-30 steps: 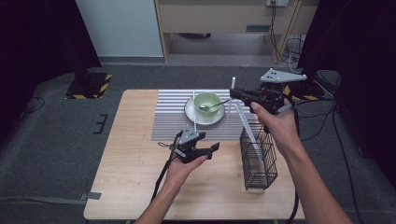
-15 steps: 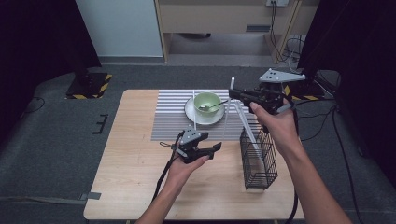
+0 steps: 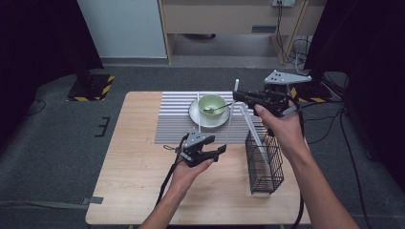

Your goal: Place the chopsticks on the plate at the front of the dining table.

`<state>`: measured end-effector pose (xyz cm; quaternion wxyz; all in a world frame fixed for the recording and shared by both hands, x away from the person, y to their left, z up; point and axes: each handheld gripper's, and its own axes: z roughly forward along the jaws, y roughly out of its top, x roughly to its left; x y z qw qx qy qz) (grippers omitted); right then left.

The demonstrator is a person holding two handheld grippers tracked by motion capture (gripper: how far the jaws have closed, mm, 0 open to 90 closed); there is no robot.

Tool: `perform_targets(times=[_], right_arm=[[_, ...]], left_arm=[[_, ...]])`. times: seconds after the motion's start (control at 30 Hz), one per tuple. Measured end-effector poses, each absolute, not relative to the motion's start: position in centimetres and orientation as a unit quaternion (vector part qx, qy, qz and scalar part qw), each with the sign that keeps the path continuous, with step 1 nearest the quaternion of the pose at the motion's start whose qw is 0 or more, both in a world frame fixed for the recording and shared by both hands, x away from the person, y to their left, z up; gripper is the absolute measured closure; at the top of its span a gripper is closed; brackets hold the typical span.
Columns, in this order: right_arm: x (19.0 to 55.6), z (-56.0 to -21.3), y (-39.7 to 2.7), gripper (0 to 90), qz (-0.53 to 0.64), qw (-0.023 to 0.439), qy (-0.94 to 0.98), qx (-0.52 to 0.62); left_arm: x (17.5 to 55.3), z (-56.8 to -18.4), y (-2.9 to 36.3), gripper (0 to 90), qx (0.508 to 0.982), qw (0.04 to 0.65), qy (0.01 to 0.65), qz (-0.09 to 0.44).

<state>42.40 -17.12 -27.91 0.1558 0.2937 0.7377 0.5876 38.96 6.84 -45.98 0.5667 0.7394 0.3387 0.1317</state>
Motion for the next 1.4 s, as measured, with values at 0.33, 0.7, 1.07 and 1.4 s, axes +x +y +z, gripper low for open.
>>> perform_targets(times=[0.33, 0.7, 1.07, 1.4], right_arm=[[42.4, -27.9, -17.1, 83.3, 0.590, 0.149, 0.738, 0.294], [42.3, -27.9, -16.7, 83.3, 0.597, 0.130, 0.737, 0.289], [42.4, -27.8, -16.7, 83.3, 0.606, 0.100, 0.734, 0.289], [42.5, -27.9, -16.4, 83.3, 0.603, 0.090, 0.738, 0.288]], left_arm=[[38.8, -46.0, 6.7, 45.1, 0.741, 0.567, 0.332, 0.135], [38.5, -45.8, 6.5, 55.0, 0.746, 0.566, 0.321, 0.143], [38.1, -45.5, 6.7, 74.3, 0.744, 0.571, 0.312, 0.151], [37.9, -45.4, 6.7, 85.2, 0.748, 0.573, 0.300, 0.149]])
